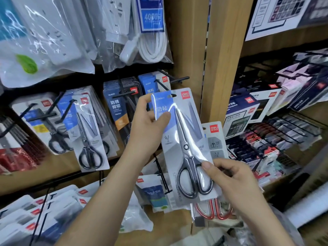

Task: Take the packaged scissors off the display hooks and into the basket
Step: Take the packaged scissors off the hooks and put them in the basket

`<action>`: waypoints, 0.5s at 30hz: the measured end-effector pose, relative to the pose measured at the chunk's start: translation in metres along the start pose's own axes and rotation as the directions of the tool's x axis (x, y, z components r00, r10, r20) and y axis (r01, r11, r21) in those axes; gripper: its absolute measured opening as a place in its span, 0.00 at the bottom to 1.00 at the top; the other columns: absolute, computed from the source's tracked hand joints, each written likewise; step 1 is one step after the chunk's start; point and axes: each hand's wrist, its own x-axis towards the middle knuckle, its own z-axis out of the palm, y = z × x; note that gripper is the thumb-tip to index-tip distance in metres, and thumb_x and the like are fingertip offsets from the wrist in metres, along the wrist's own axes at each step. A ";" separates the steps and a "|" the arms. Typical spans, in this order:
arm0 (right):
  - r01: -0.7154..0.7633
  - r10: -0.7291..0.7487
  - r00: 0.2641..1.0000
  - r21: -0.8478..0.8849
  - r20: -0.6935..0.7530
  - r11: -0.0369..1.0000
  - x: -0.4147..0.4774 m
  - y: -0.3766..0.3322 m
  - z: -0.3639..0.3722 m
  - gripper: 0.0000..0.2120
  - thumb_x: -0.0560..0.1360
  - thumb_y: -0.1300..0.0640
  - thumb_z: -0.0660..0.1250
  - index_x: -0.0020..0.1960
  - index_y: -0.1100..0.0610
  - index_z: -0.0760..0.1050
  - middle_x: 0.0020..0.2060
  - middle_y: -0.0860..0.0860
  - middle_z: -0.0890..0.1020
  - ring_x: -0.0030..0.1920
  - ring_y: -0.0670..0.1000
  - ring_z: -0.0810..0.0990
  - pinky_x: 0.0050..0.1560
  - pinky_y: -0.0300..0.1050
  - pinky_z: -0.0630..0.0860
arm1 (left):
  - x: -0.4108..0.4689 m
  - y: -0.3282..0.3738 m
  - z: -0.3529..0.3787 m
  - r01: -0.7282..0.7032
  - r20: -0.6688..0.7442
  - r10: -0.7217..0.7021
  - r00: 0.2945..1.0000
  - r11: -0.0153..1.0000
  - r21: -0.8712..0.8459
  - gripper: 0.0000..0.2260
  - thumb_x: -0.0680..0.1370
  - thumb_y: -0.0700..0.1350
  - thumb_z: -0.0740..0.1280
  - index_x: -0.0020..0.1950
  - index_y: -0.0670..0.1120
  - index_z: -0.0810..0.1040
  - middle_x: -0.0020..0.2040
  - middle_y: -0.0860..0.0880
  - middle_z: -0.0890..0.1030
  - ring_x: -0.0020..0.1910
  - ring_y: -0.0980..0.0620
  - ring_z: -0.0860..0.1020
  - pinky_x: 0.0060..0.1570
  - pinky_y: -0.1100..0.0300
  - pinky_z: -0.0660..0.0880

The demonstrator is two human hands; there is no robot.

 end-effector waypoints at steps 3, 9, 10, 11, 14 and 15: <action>0.003 -0.003 1.000 0.009 0.024 1.000 0.000 -0.001 0.001 0.26 0.71 0.36 0.68 0.32 0.58 0.83 0.29 0.50 0.83 0.29 0.48 0.78 0.34 0.35 0.71 | -0.014 -0.001 -0.014 -0.064 0.034 0.065 0.997 0.998 -0.029 0.18 0.81 0.33 0.63 0.63 0.53 0.69 0.44 0.54 0.86 0.45 0.43 0.83 0.50 0.44 0.80; 0.043 0.026 0.964 -0.250 0.266 0.967 0.008 -0.005 0.023 0.21 0.59 0.27 0.71 0.41 0.41 0.84 0.44 0.43 0.85 0.46 0.43 0.81 0.51 0.45 0.76 | -0.051 -0.001 -0.066 -0.143 -0.187 0.125 0.975 0.986 -0.086 0.28 0.80 0.29 0.60 0.64 0.64 0.71 0.47 0.50 0.86 0.44 0.45 0.81 0.48 0.46 0.78; 0.043 0.038 0.959 -0.278 0.282 0.960 0.009 -0.007 0.032 0.18 0.59 0.30 0.72 0.42 0.40 0.84 0.45 0.41 0.85 0.49 0.42 0.81 0.52 0.42 0.76 | -0.054 -0.001 -0.075 -0.164 -0.235 0.141 0.962 0.983 -0.080 0.28 0.80 0.29 0.60 0.63 0.64 0.72 0.47 0.50 0.86 0.44 0.46 0.81 0.47 0.48 0.76; 0.064 0.027 0.953 -0.287 0.302 0.956 0.011 -0.010 0.042 0.16 0.59 0.32 0.73 0.42 0.39 0.84 0.45 0.39 0.84 0.48 0.40 0.81 0.50 0.38 0.75 | -0.056 0.001 -0.083 -0.186 -0.288 0.157 0.945 0.980 -0.075 0.28 0.80 0.28 0.60 0.62 0.63 0.72 0.47 0.50 0.86 0.44 0.49 0.81 0.47 0.50 0.77; 0.089 0.010 0.933 -0.260 0.360 0.962 0.014 -0.016 0.073 0.12 0.61 0.39 0.76 0.41 0.43 0.85 0.34 0.33 0.81 0.36 0.33 0.77 0.38 0.26 0.68 | -0.057 0.004 -0.109 -0.228 -0.458 0.186 0.869 0.973 -0.038 0.25 0.79 0.27 0.62 0.60 0.59 0.72 0.46 0.51 0.86 0.42 0.54 0.83 0.45 0.59 0.80; 0.092 0.009 0.925 -0.247 0.380 0.965 0.016 -0.016 0.084 0.12 0.62 0.40 0.75 0.41 0.45 0.85 0.33 0.32 0.81 0.36 0.32 0.77 0.39 0.26 0.68 | -0.057 0.006 -0.116 -0.241 -0.503 0.202 0.840 0.970 -0.012 0.23 0.79 0.29 0.63 0.59 0.59 0.72 0.45 0.51 0.85 0.42 0.54 0.82 0.45 0.58 0.80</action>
